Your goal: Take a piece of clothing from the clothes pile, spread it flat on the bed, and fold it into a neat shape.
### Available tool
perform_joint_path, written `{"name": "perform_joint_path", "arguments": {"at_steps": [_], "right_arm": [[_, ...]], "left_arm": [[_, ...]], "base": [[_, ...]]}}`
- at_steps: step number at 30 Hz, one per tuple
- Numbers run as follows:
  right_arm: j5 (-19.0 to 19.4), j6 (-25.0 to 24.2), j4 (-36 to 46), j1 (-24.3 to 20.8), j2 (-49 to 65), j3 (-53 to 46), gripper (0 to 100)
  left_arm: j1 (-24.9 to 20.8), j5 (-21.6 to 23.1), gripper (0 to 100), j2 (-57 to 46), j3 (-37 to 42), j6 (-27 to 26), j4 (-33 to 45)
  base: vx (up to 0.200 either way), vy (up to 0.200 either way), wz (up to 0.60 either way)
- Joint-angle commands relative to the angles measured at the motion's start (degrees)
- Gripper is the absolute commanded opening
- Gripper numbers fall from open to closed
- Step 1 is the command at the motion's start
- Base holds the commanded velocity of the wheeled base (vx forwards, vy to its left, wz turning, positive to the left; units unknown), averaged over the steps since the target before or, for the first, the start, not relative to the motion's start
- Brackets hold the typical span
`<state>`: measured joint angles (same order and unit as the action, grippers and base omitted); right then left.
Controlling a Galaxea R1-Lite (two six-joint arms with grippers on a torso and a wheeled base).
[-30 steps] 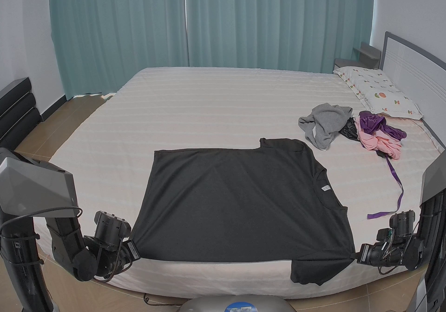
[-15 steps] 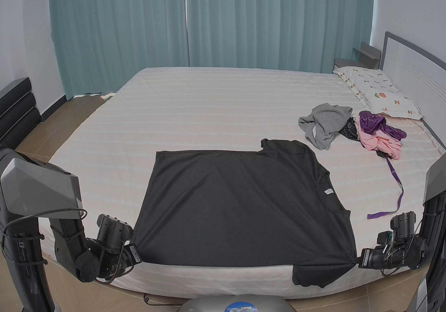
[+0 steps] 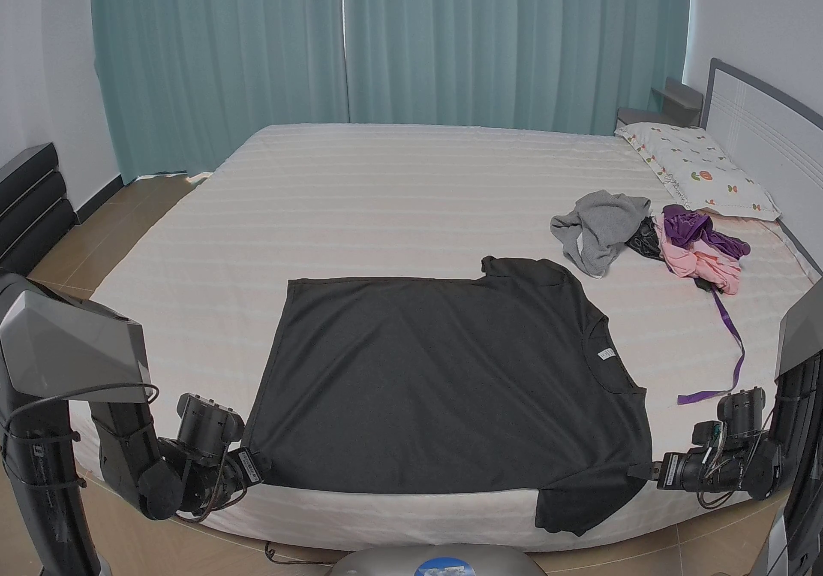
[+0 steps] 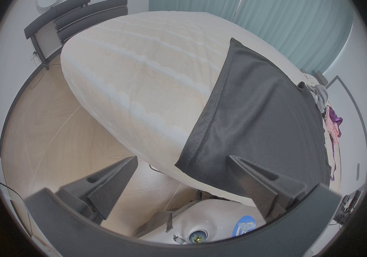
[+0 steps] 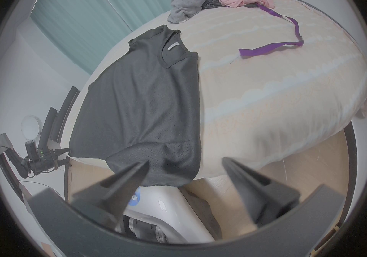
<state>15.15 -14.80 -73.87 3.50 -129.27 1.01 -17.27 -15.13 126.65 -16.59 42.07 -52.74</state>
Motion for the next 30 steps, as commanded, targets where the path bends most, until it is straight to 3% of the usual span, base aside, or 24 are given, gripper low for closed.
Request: {"name": "perform_joint_path", "arguments": {"at_steps": [1, 8, 12, 14, 15, 20, 30], "right_arm": [[0.1, -1.6, -2.6, 0.8, 2.6, -1.0, 100], [0.1, -8.1, -7.2, -0.7, 8.4, 0.7, 100], [0.0, -14.6, -7.2, -2.5, 8.7, 4.7, 100], [0.0, -14.6, -7.2, -2.5, 8.7, 4.7, 100], [0.0, -19.8, -7.3, -4.3, 8.0, 7.0, 100], [0.1, -27.1, -7.3, -5.6, 7.2, 8.6, 100], [0.6, -33.5, -7.3, -7.2, 7.4, 8.5, 100]], "left_arm": [[0.4, 0.0, 100, -3.7, 0.1, 0.0, 0.0], [0.6, 2.2, 100, -10.2, -0.4, 0.9, 0.0], [1.0, 2.7, 100, -11.5, -1.3, 3.4, -0.1], [1.0, 2.7, 100, -11.5, -1.3, 3.4, -0.1], [1.1, 3.1, 100, -11.8, -1.7, 5.3, -0.1], [2.2, 4.3, 100, -11.2, -3.1, 7.9, -0.1], [1.7, 6.5, 100, -11.8, -3.2, 8.1, -0.2]], "base": [[0.0, 0.0, 0.0], [0.0, 0.0, 0.0], [0.0, 0.0, 0.0], [0.0, 0.0, 0.0], [0.0, 0.0, 0.0], [0.0, 0.0, 0.0], [0.0, 0.0, 0.0]]}}
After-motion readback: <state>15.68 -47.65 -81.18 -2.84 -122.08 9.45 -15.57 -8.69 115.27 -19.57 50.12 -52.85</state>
